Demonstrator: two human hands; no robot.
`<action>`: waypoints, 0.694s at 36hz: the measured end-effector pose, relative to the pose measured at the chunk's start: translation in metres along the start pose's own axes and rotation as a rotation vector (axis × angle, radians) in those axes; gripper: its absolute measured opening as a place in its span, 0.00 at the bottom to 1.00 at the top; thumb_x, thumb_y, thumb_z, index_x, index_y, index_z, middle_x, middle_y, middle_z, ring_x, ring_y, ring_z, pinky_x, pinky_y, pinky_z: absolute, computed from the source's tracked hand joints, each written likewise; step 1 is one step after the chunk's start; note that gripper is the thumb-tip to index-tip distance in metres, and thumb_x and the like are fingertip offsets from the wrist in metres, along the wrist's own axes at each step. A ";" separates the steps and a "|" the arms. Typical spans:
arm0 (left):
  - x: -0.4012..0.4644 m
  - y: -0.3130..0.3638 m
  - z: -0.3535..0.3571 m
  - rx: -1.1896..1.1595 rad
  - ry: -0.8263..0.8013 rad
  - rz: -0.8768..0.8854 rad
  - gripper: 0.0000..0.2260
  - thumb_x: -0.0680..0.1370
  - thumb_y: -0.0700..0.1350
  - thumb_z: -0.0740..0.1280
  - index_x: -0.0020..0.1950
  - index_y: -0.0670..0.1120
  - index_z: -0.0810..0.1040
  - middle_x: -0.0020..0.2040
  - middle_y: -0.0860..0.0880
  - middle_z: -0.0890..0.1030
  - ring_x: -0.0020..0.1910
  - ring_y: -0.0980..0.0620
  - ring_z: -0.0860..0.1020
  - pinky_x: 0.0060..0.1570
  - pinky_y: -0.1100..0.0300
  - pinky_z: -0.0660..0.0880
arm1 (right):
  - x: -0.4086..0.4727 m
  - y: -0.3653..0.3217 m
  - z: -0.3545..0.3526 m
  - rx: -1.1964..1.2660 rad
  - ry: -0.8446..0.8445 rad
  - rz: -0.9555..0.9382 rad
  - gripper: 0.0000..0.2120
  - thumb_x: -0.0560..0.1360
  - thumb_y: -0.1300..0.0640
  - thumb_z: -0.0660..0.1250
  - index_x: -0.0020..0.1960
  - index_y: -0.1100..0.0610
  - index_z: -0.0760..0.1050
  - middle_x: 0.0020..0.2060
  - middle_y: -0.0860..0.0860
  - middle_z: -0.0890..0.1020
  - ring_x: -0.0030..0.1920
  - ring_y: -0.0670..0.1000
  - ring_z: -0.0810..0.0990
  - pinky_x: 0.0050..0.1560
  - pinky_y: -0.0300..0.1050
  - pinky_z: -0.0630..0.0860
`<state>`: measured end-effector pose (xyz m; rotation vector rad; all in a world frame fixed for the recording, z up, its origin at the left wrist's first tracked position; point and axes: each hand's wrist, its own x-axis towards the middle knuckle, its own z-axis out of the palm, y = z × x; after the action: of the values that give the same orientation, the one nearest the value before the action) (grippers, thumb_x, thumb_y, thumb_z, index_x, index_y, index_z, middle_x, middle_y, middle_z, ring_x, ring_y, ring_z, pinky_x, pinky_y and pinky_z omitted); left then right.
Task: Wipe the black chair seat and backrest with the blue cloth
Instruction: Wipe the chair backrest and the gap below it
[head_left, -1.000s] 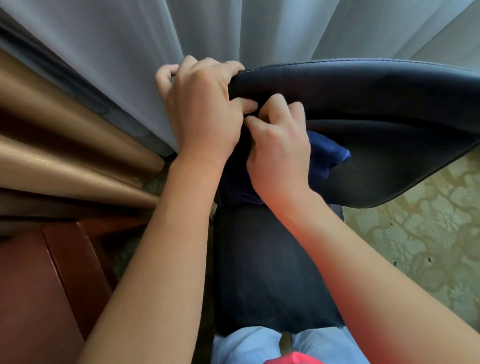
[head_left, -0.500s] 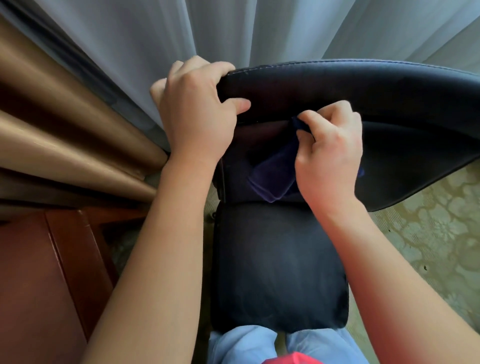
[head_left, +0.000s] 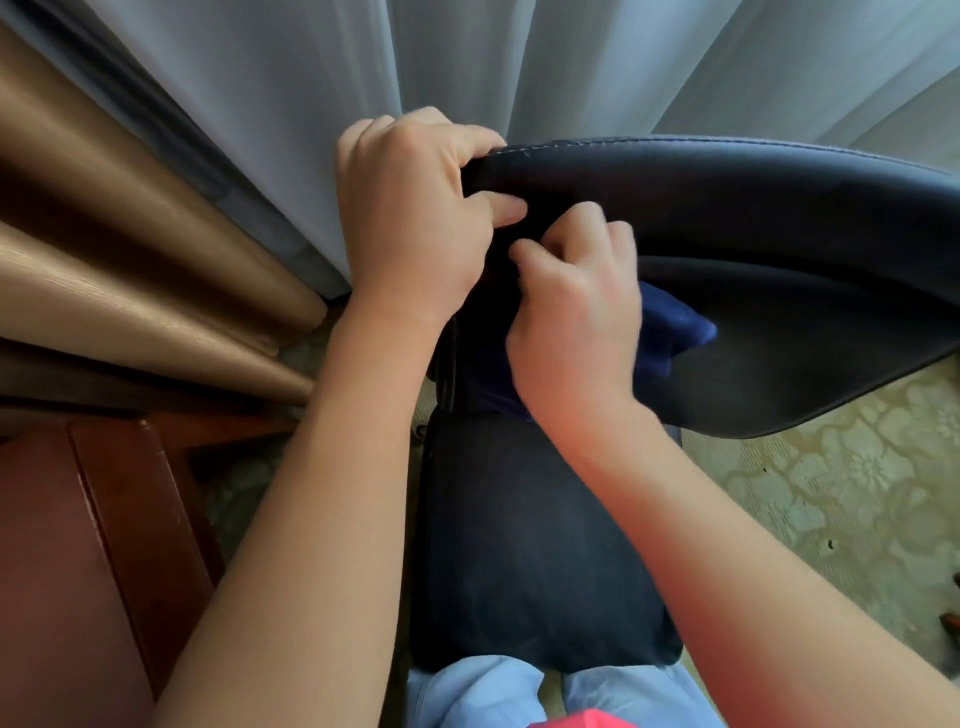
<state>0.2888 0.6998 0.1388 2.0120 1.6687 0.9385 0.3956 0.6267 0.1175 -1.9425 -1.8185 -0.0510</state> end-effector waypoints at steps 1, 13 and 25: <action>0.000 0.000 0.000 0.001 -0.004 0.009 0.12 0.68 0.56 0.75 0.50 0.56 0.87 0.39 0.53 0.80 0.42 0.44 0.78 0.49 0.47 0.75 | -0.001 -0.009 0.006 0.019 -0.018 -0.012 0.09 0.69 0.69 0.60 0.39 0.61 0.78 0.43 0.58 0.77 0.42 0.59 0.71 0.29 0.48 0.64; -0.007 -0.010 -0.006 -0.093 -0.082 -0.037 0.16 0.71 0.57 0.72 0.59 0.61 0.83 0.47 0.57 0.81 0.51 0.48 0.78 0.58 0.45 0.74 | -0.006 -0.002 -0.002 0.224 0.020 -0.039 0.09 0.73 0.69 0.67 0.49 0.61 0.84 0.43 0.57 0.77 0.44 0.58 0.73 0.43 0.47 0.70; -0.012 -0.025 -0.004 -0.166 0.001 -0.090 0.13 0.69 0.55 0.75 0.51 0.53 0.86 0.43 0.56 0.85 0.43 0.53 0.81 0.50 0.53 0.78 | -0.004 0.017 -0.006 0.084 0.063 -0.007 0.10 0.72 0.69 0.67 0.50 0.61 0.83 0.44 0.59 0.77 0.44 0.62 0.73 0.42 0.51 0.70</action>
<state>0.2665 0.6933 0.1222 1.8136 1.6114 1.0109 0.4132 0.6212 0.1161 -1.8559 -1.7587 -0.0364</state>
